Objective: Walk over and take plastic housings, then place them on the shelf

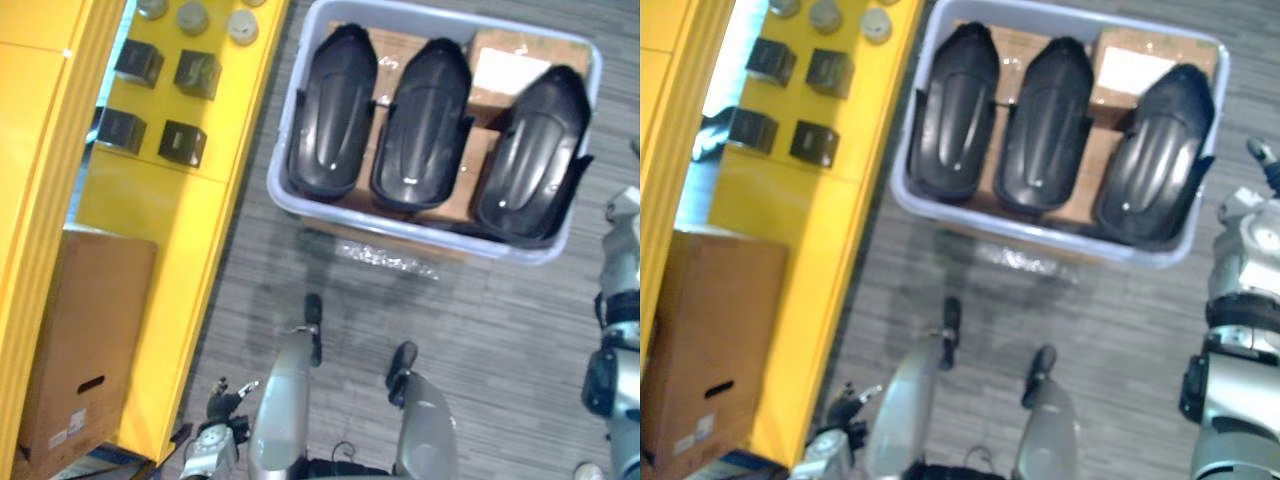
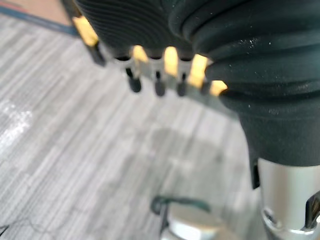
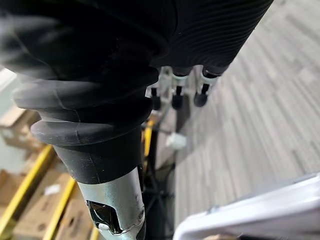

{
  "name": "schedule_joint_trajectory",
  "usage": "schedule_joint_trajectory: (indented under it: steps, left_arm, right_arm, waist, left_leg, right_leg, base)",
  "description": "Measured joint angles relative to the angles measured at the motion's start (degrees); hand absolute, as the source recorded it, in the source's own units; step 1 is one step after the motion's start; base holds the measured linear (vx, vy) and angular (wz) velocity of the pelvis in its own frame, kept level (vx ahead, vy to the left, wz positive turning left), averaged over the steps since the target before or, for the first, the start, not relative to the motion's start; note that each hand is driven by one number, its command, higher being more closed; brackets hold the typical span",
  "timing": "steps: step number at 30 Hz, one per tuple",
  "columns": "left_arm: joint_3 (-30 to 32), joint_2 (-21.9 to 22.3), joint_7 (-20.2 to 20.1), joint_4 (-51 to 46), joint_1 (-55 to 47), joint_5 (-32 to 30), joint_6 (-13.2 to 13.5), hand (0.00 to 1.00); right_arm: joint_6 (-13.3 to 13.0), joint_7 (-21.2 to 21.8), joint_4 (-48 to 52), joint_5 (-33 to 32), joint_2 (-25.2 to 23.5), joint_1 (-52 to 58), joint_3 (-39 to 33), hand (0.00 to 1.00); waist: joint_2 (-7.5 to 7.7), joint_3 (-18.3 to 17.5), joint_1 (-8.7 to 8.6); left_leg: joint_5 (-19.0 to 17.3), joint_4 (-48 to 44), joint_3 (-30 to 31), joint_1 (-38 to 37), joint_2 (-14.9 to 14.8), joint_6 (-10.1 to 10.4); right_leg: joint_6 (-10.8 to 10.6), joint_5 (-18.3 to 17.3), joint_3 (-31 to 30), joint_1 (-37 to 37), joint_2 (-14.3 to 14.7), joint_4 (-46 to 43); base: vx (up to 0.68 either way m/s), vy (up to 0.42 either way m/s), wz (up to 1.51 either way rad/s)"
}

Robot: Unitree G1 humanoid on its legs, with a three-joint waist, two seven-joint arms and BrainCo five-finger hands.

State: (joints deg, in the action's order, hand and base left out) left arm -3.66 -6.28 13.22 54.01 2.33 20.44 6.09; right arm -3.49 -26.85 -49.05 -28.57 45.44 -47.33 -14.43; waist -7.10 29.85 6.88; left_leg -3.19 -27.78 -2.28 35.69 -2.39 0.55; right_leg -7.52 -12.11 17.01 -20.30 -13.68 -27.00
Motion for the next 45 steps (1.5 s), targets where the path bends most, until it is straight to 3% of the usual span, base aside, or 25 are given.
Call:
schedule_joint_trajectory:
  steps: [5, 9, 15, 22, 23, 27, 29, 35, 42, 45]
  left_arm:
    - [0.02, 0.30, -0.82, 0.05, 0.09, 1.12, 0.16, 0.00]
    - [0.17, 0.41, -0.95, 0.04, 1.24, 1.80, 1.05, 0.00]
    - [0.61, 0.59, -0.97, -0.76, 2.00, 2.22, 1.59, 0.00]
    - [0.80, 0.72, -1.05, -1.19, 2.15, 2.30, 1.76, 0.00]
    - [0.81, 0.71, -1.06, -1.16, 2.15, 2.31, 1.76, 0.00]
    - [0.96, 0.52, -1.27, -1.16, 2.18, 4.31, 1.83, 0.00]
    - [1.12, 0.55, -1.95, -1.12, 2.18, 4.48, 2.22, 0.00]
    - [1.06, 0.67, -3.00, -1.22, 2.16, 6.65, 3.78, 0.00]
    - [0.50, 0.70, -3.39, -2.47, 2.15, 6.77, 3.81, 0.00]
    - [0.13, 0.71, -3.48, -2.99, 2.14, 6.87, 3.88, 0.00]
  right_arm:
    - [0.31, 1.85, -0.73, 0.12, 0.00, -0.76, 2.26, 0.00]
    - [2.45, 4.51, 1.17, 0.22, 0.00, -1.26, 3.53, 0.00]
    - [5.02, 8.29, 1.36, 2.29, -0.46, -1.39, 6.23, 0.00]
    - [8.67, 8.18, 1.53, 2.56, -1.75, -2.17, 7.72, 0.00]
    - [9.14, 7.96, 1.51, 2.58, -1.75, -2.68, 7.99, 1.00]
    - [12.71, 6.07, 1.39, 5.34, -1.33, -4.57, 9.63, 1.00]
    - [16.96, 5.65, 0.42, 6.23, -1.03, -5.82, 10.47, 1.00]
    - [22.59, 2.53, -2.48, 10.29, -0.90, -8.76, 14.09, 1.00]
    - [26.27, -0.08, -4.40, 15.51, 0.06, -10.50, 16.25, 1.00]
    - [26.49, -0.13, -4.42, 17.81, 0.08, -10.57, 16.99, 1.00]
  waist:
    - [-0.48, 0.11, 0.16]
    - [-0.53, 0.08, 0.24]
    - [-0.54, 0.09, 0.34]
    - [-0.51, 0.07, 0.60]
    - [-0.50, 0.07, 0.59]
    - [0.02, -0.13, 0.47]
    - [0.14, -0.19, 0.51]
    - [0.35, -0.29, 0.86]
    - [0.53, -0.38, 1.55]
    - [0.54, -0.38, 1.55]
  left_leg:
    - [0.05, -1.10, 0.04, 0.96, 0.59, 0.07]
    - [-0.19, -4.44, 0.67, 4.36, 0.46, 0.37]
    - [-0.41, -6.60, 0.92, 6.56, 0.02, 0.67]
    - [0.07, -6.63, 1.26, 7.62, 0.07, 0.72]
    - [0.13, -6.58, 1.25, 7.68, 0.06, 0.72]
    - [0.69, -6.35, 1.19, 8.59, 0.05, 1.01]
    - [0.70, -6.29, 1.15, 8.58, 0.05, 1.02]
    - [0.82, -6.13, 0.71, 8.86, 0.14, 1.00]
    - [1.05, -6.19, 0.63, 9.73, 0.44, 0.89]
    - [1.11, -6.27, 0.59, 9.73, 0.53, 0.80]
  right_leg:
    - [0.34, -2.60, -0.06, -2.71, -1.69, -5.64]
    - [0.71, -5.27, -0.10, -6.59, -2.60, -11.10]
    - [1.27, -6.76, -0.25, -9.36, -3.33, -15.38]
    - [1.44, -7.08, -0.06, -10.83, -3.68, -16.97]
    - [1.46, -7.09, -0.07, -10.95, -3.71, -17.05]
    - [1.47, -7.08, -0.11, -12.11, -3.81, -17.41]
    - [1.48, -7.08, -0.09, -12.16, -3.86, -17.47]
    - [1.50, -7.10, -0.01, -12.82, -4.33, -17.90]
    - [1.50, -7.10, 0.33, -13.64, -4.92, -18.42]
    - [1.50, -7.09, 0.35, -13.62, -5.06, -18.51]
  base:
    - [-0.03, -0.050, 0.07]
    - [-0.06, -0.066, 0.09]
    - [-0.08, -0.022, -0.01]
    - [-0.04, -0.005, 0.03]
    - [0.00, 0.000, 0.00]
    - [0.00, 0.000, 0.00]
    - [0.00, 0.000, 0.00]
    - [0.00, -0.006, 0.00]
    - [0.00, -0.006, 0.01]
    - [0.00, 0.000, 0.00]
